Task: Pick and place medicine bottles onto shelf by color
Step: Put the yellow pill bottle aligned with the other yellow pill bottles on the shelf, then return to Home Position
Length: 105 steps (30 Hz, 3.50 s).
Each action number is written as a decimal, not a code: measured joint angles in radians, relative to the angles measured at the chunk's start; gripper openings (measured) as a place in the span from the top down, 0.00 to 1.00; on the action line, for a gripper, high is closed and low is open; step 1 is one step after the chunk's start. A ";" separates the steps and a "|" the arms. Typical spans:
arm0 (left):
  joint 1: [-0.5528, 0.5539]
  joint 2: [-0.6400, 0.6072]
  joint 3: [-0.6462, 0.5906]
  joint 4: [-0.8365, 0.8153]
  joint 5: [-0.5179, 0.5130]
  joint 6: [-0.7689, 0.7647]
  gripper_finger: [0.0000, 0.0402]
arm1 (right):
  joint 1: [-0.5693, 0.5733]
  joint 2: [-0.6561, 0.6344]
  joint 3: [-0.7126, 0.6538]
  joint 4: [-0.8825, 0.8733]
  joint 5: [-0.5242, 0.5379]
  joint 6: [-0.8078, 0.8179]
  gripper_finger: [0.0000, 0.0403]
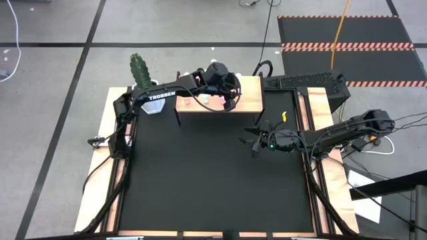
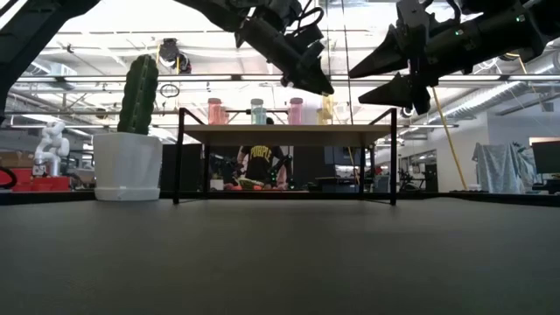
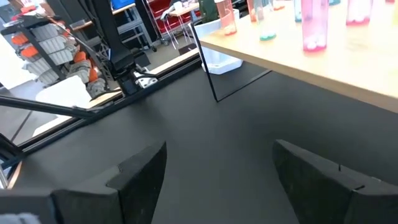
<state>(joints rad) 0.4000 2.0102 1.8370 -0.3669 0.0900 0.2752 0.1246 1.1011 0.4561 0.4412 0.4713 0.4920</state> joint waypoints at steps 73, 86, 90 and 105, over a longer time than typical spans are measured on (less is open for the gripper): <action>-0.141 -0.993 -0.853 0.306 -0.254 -0.335 0.54 | -0.213 -0.427 0.558 -0.862 -0.529 -0.376 0.95; -0.238 -1.326 -1.271 0.416 -0.248 -0.295 0.93 | -0.213 -0.708 0.260 -0.815 -0.526 -0.384 1.00; -0.246 -1.439 -1.396 0.531 -0.208 -0.286 0.98 | -0.213 -0.807 0.137 -0.726 -0.526 -0.306 1.00; -0.241 -1.822 -1.743 0.623 -0.186 -0.259 0.96 | -0.212 -1.099 -0.051 -0.766 -0.550 -0.415 1.00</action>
<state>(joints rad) 0.1585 0.1880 0.0939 0.2562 -0.0958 0.0162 -0.0879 0.0024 0.4055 -0.3252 -0.0786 0.0770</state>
